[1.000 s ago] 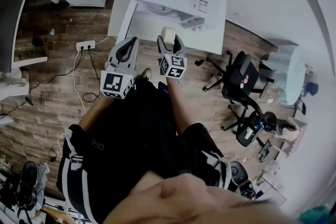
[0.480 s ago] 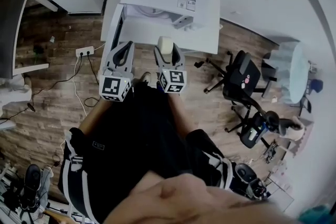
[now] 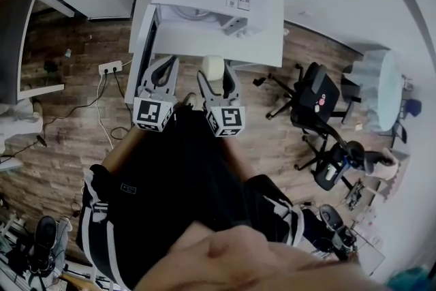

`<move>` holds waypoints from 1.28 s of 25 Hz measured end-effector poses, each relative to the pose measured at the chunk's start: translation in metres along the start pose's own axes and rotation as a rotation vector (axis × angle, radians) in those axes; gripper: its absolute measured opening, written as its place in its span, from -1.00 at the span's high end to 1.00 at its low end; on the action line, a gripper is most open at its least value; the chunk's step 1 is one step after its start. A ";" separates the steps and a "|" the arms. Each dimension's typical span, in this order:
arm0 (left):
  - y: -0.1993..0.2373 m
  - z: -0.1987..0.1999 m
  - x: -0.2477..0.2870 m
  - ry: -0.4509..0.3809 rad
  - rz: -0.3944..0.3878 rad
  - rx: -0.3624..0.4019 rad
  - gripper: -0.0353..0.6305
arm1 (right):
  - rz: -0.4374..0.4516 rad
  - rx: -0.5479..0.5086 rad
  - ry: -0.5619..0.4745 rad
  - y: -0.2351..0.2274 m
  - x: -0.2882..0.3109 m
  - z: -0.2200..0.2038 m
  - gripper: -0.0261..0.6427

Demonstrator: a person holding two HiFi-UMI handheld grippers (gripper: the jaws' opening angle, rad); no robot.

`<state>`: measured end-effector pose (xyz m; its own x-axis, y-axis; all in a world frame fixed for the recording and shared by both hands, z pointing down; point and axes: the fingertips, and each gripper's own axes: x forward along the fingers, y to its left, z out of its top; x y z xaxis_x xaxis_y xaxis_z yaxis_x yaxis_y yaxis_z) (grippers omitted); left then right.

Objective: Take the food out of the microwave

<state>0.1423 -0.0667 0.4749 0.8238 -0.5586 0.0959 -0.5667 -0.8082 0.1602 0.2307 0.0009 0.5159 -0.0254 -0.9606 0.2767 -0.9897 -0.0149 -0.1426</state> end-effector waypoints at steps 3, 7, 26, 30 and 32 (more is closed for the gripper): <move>-0.001 -0.003 0.000 0.008 -0.004 0.003 0.80 | 0.006 0.000 -0.010 0.005 -0.005 0.004 -0.03; -0.001 -0.006 -0.001 0.016 -0.003 0.000 0.80 | 0.010 -0.004 -0.018 0.006 -0.007 0.005 -0.03; -0.003 -0.007 0.002 0.020 -0.009 0.000 0.80 | 0.003 -0.016 -0.010 0.001 -0.008 0.003 -0.03; -0.004 -0.007 0.004 0.019 -0.012 -0.001 0.80 | 0.006 -0.017 -0.014 0.000 -0.006 0.003 -0.03; -0.004 -0.007 0.006 0.020 -0.013 0.000 0.80 | 0.007 -0.016 -0.014 0.000 -0.005 0.003 -0.03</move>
